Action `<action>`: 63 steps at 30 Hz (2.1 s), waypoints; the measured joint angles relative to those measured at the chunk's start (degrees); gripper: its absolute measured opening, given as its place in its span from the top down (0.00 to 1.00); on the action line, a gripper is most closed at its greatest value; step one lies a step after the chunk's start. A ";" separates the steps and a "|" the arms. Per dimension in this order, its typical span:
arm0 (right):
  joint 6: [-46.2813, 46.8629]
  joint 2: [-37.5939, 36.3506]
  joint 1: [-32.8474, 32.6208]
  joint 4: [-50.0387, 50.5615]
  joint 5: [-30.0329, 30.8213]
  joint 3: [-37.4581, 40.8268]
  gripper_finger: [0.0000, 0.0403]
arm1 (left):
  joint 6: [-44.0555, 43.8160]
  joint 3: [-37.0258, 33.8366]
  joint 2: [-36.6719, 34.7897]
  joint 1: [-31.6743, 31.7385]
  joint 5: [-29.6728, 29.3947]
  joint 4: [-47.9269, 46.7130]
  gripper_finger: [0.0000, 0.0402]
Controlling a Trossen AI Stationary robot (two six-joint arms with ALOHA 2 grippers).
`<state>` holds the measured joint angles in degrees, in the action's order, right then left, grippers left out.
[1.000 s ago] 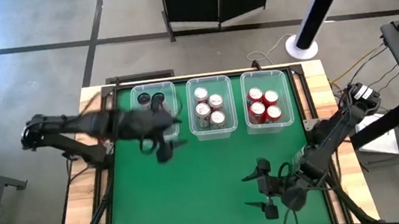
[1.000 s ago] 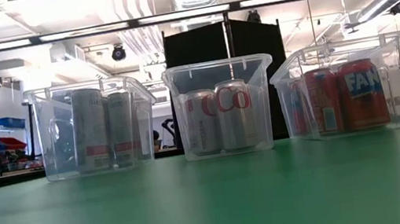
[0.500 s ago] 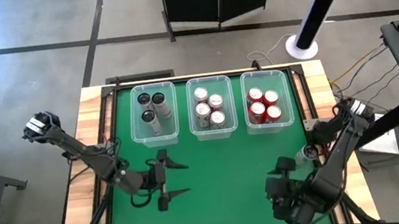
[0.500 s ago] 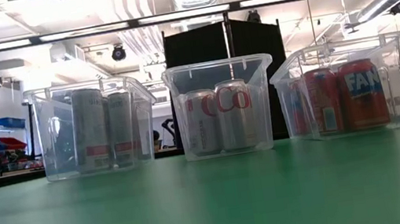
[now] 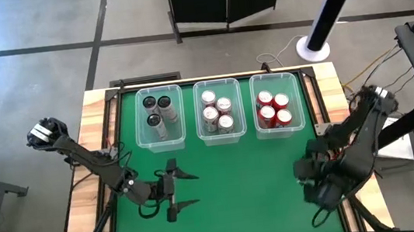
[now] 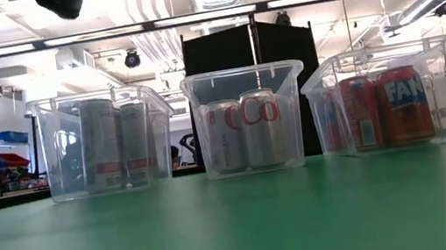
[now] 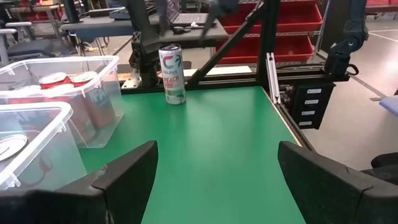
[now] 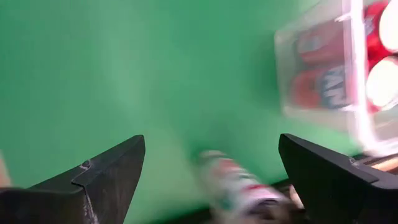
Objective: Sort soda cans
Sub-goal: Put the white soda can into the left transparent bin
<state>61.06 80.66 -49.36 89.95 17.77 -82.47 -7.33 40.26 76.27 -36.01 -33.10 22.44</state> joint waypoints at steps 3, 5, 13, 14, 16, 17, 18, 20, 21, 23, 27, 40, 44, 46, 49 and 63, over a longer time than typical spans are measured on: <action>-8.39 -5.22 0.00 0.13 -0.08 5.65 0.10 | 0.00 0.34 0.00 -0.06 0.79 -0.40 0.22; -11.58 -8.13 0.11 0.18 -0.50 9.09 0.10 | 0.00 0.31 0.00 -0.06 0.81 -0.50 0.22; -7.17 -16.42 0.76 0.13 -8.41 17.94 0.10 | -0.06 0.08 0.02 -0.06 0.81 -0.81 0.22; -5.69 -17.28 0.76 0.06 -9.29 18.81 0.10 | -0.23 0.06 0.02 -0.06 0.81 -0.81 0.22; -3.47 -18.72 0.76 0.00 -11.22 20.52 0.10 | -0.52 0.06 0.02 -0.06 0.81 -0.83 0.22; -3.10 -19.34 0.76 -0.06 -11.92 21.38 0.10 | -0.59 0.06 0.02 -0.06 0.81 -0.84 0.22; -2.78 -19.77 0.76 -0.24 -12.23 22.18 0.10 | -0.64 0.06 0.02 -0.06 0.81 -0.84 0.22; -2.54 -20.50 0.76 -1.09 -12.88 23.79 0.10 | -0.89 0.06 0.02 -0.06 0.81 -0.84 0.22; -2.61 -20.79 0.76 -1.75 -13.74 24.61 0.10 | -0.90 0.06 0.02 -0.06 0.80 -0.86 0.22; -2.75 -21.00 0.76 -3.00 -15.44 26.08 0.10 | -1.14 0.06 0.02 -0.06 0.79 -1.03 0.22; -1.17 -20.75 0.76 -4.00 -18.10 28.34 0.10 | -1.25 0.06 0.02 -0.06 0.79 -1.13 0.22; -1.01 -20.55 1.06 -13.39 -16.32 28.15 0.39 | -1.20 0.06 0.02 -0.06 0.76 -1.69 0.22; -1.72 -18.69 3.37 -22.28 -16.31 26.11 0.39 | -1.17 0.06 0.02 -0.06 0.75 -1.67 0.22; -3.16 -16.08 5.10 -25.40 -16.27 23.92 0.39 | -1.10 0.06 0.02 -0.06 0.74 -1.67 0.22; -8.56 -9.20 8.28 -25.91 -16.32 17.96 0.39 | -0.92 0.06 0.02 -0.06 0.72 -1.56 0.22; -41.44 26.78 23.46 -11.29 -16.16 -23.51 0.39 | -3.72 0.08 0.33 -0.06 5.01 -3.48 0.22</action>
<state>19.62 107.44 -25.90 78.66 1.61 -105.98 -11.05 40.34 76.60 -36.07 -28.10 18.96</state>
